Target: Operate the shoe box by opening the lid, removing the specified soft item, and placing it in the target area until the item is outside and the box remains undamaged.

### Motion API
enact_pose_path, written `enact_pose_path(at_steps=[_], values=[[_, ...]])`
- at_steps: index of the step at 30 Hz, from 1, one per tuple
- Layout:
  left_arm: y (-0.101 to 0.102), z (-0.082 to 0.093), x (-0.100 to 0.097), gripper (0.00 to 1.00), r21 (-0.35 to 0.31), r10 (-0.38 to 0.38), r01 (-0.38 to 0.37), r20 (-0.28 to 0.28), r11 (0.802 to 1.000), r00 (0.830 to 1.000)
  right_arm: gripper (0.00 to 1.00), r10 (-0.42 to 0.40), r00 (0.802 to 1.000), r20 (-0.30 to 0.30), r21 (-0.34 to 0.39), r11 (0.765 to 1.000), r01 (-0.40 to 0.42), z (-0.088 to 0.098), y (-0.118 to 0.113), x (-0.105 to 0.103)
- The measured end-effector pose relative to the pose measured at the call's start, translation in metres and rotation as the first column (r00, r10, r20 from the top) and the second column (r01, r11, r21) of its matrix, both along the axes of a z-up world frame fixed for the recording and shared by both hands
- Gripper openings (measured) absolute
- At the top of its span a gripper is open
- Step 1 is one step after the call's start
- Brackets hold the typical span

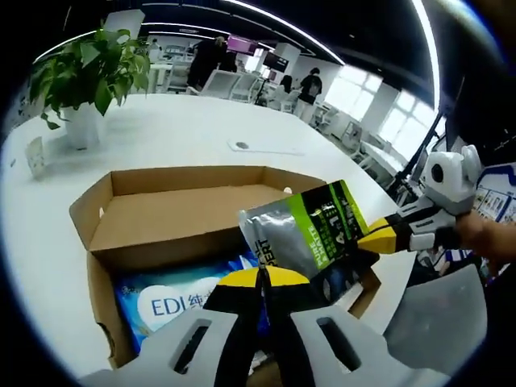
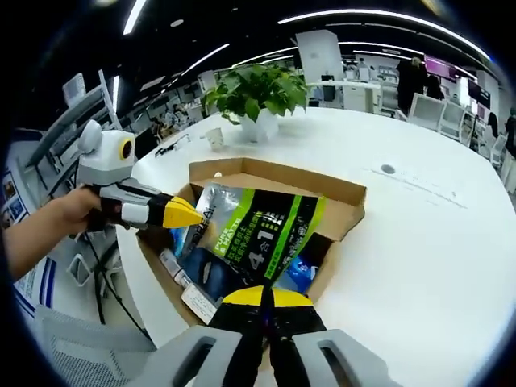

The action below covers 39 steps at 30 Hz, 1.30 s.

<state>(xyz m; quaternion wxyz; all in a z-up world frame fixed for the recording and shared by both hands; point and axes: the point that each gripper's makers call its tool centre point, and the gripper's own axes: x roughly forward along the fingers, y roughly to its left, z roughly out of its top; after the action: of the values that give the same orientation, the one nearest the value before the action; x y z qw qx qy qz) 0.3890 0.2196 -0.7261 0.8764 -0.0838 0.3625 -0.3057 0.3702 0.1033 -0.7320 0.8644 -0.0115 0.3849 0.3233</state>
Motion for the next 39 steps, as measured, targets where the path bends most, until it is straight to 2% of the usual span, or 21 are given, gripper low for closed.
enact_pose_path(at_steps=[17, 39], values=[[-0.037, 0.019, 0.0, 0.0, 0.012, -0.027, 0.027, 0.012, 1.0, 1.0, 0.0, -0.056, 0.998, 0.007, 0.036, 0.998, 0.056, 0.017, -0.037, -0.005], [-0.108, 0.017, -0.001, 0.0, 0.027, -0.119, 0.119, 0.005, 0.993, 0.993, 0.0, -0.167, 0.986, -0.02, 0.033, 0.985, 0.167, 0.009, -0.107, -0.011]])
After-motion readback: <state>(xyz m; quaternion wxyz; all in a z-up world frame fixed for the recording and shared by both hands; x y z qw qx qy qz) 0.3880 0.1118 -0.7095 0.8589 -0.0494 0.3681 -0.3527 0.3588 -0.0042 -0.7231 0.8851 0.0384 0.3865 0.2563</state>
